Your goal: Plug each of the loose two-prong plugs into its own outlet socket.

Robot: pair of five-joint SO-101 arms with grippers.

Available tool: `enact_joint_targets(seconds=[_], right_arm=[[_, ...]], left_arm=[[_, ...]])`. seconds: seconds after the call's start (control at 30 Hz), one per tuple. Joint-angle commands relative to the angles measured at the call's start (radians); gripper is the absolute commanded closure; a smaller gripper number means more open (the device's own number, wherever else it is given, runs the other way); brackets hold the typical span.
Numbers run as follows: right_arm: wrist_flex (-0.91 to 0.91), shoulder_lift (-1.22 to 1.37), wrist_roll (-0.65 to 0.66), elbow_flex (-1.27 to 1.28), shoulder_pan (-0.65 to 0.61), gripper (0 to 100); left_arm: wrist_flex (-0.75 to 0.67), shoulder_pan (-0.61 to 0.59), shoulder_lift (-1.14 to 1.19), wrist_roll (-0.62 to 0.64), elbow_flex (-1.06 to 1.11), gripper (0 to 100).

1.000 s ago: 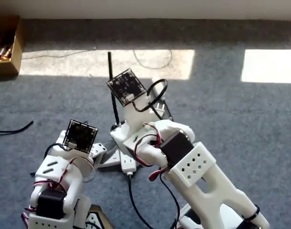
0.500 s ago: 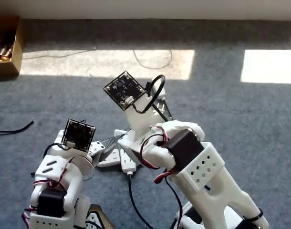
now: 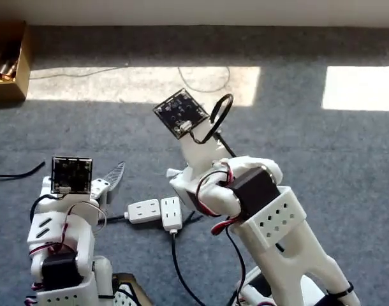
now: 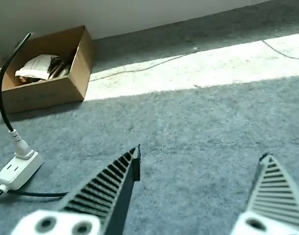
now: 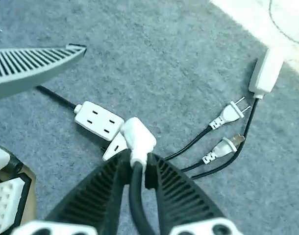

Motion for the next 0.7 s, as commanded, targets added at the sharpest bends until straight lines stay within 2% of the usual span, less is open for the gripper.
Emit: enact_joint_targets(seconds=[0.0,0.13,0.23,0.4,0.5,0.6,0.67], right_arm=[[0.004,-0.002,0.011,0.002,-0.059,99.2],[0.042,0.059,0.066,-0.004,-0.104,99.2],[0.084,0.199,0.146,-0.007,-0.137,99.2],[0.102,0.360,0.233,-0.094,-0.127,99.2],[0.137,0.414,0.256,-0.199,-0.119,99.2],[0.182,0.469,0.270,-0.283,-0.119,99.2],[0.188,0.513,0.272,-0.315,-0.119,99.2]], left_arm=[[-0.028,-0.047,0.165,0.006,-0.125,64],[-0.020,-0.074,0.601,0.055,-0.384,64],[0.095,-0.081,1.006,0.054,-0.622,64],[0.236,-0.153,1.583,-0.069,-0.995,64],[0.258,-0.220,1.791,-0.121,-1.190,64],[0.348,-0.289,1.928,-0.218,-1.395,64],[0.400,-0.348,2.008,-0.239,-1.538,64]])
